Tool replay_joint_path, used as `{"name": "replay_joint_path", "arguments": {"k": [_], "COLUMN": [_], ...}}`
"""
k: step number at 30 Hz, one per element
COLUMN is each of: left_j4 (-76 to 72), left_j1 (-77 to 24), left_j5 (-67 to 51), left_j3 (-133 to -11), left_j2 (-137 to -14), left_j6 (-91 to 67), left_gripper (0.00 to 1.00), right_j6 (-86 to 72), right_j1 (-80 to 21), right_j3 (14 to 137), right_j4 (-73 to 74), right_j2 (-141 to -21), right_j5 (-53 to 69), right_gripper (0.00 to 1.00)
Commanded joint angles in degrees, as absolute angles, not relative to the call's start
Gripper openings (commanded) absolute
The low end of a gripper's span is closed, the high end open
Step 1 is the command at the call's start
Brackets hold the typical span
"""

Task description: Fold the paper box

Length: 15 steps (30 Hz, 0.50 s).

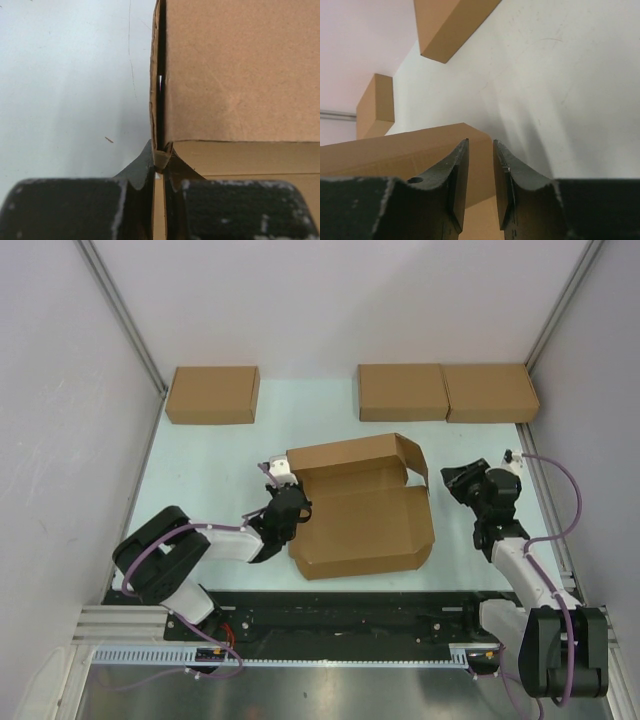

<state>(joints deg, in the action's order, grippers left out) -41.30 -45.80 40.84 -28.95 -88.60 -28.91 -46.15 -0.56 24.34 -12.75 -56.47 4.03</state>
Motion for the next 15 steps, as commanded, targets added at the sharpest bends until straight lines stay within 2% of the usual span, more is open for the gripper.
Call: {"name": "replay_joint_path", "arguments": {"k": [1,9,15], "left_j4": [-37.2,-34.9,-34.1], "left_j1": [-46.3,-46.4,-47.2], "left_j5": [42.9,43.4,43.1], "left_j3": [-29.4,-32.3,-33.7], "left_j2": [-90.4,-91.8,-92.4], "left_j6": [-27.3,-27.4,-27.2], "left_gripper": [0.0,0.01,0.0], "right_j6": [-47.2,-47.0,-49.9], "right_j1": [-0.4,-3.4,-4.2], "right_j3": [26.8,20.7,11.3], "right_j4": [-17.1,-6.3,-6.0], "right_j2": [-56.8,-40.8,-38.7], "right_j5": [7.5,6.2,8.1], "right_gripper": [0.31,0.29,0.14]}}
